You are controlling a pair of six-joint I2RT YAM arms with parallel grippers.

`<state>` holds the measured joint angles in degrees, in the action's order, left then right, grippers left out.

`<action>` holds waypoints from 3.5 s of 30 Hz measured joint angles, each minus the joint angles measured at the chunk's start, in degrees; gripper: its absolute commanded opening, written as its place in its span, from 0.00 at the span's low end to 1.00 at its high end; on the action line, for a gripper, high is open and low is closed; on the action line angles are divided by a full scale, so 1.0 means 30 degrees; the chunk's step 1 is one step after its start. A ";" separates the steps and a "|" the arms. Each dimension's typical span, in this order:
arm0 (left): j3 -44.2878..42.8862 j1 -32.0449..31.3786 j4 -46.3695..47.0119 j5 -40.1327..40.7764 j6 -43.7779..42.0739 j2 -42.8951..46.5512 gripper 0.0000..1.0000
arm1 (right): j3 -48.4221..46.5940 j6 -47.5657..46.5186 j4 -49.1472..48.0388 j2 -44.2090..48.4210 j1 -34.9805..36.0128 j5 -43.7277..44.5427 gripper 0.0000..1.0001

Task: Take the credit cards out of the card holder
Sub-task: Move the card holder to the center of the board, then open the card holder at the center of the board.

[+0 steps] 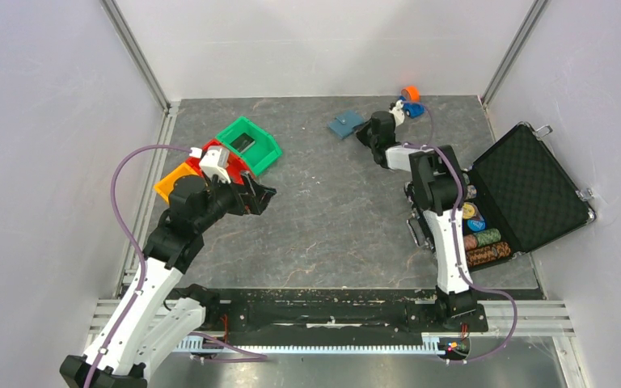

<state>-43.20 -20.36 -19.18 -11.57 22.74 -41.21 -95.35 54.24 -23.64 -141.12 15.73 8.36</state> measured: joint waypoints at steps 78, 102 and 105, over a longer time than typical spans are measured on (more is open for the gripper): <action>-0.6448 -1.3639 -0.2288 0.5996 0.4087 -1.8870 0.61 | 2.9871 -0.2885 -0.0831 2.5726 0.6098 -0.7431 0.36; -0.6790 -1.3967 -0.2477 0.6513 0.4430 -2.0087 0.57 | 3.0286 -0.1574 -0.3512 2.4072 0.6455 -0.8211 0.00; -0.6798 -1.3996 -0.2514 0.6535 0.4495 -2.0028 0.55 | 3.0294 -0.1574 -0.3060 2.4735 0.6506 -0.8189 0.00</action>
<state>-63.59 -62.35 -26.72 8.03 36.23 -101.30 -4.47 49.52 -32.82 -66.92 35.24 -16.21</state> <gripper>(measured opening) 0.577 0.019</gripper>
